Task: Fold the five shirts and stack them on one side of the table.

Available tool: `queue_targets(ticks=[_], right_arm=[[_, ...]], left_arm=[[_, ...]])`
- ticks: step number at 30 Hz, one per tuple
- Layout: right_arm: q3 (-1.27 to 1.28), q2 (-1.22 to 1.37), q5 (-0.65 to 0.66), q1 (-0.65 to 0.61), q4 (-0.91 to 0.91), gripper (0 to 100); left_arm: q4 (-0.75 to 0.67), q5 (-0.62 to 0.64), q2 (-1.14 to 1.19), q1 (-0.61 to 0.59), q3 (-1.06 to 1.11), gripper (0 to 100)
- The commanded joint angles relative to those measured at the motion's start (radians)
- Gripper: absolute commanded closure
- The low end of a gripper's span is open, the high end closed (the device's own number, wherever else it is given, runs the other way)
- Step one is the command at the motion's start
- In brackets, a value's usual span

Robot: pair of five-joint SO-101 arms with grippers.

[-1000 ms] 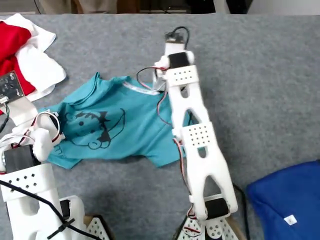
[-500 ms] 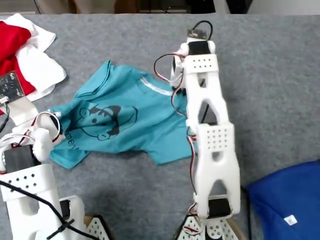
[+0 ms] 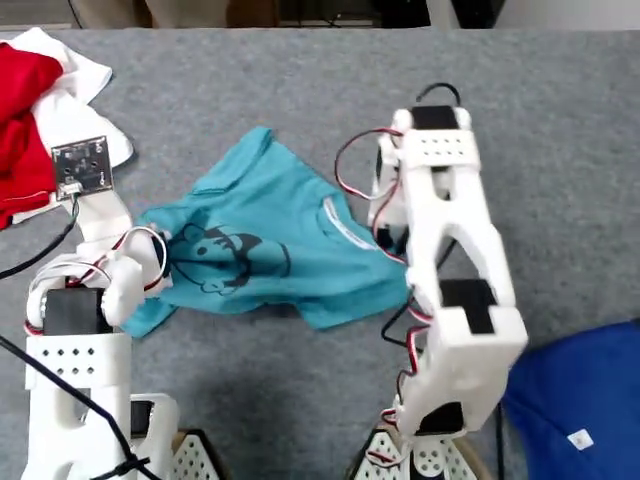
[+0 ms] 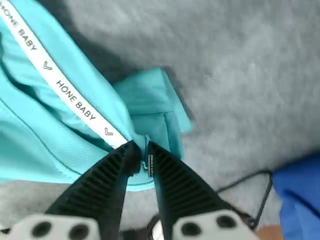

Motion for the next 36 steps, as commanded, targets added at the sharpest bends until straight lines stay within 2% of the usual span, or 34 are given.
queue_targets(ticks=[1,12,17,20,22,29,33,36], right_arm=[[0.108,-0.136,0.002,0.050,0.015,99.2],[0.340,-0.352,0.003,0.174,0.015,99.2],[0.421,-0.481,0.089,0.193,0.017,99.0],[0.443,-0.547,0.098,0.188,0.015,98.8],[0.440,-0.573,0.100,0.186,0.014,96.3],[0.427,-0.579,0.114,0.183,-0.012,75.0],[0.286,-0.564,0.100,0.119,-0.015,74.6],[0.128,-0.504,0.011,0.021,-0.034,77.1]], left_arm=[[0.017,-0.008,-0.012,0.005,-0.051,98],[0.017,-0.008,-0.015,0.008,-0.055,98],[0.017,-0.008,-0.015,0.009,-0.055,98],[0.017,-0.008,-0.015,0.009,-0.055,98],[0.017,-0.008,-0.015,0.009,-0.055,98],[0.017,-0.008,-0.015,0.009,-0.055,98],[0.017,-0.008,-0.015,0.009,-0.054,98],[0.017,-0.008,-0.015,0.009,-0.051,98]])
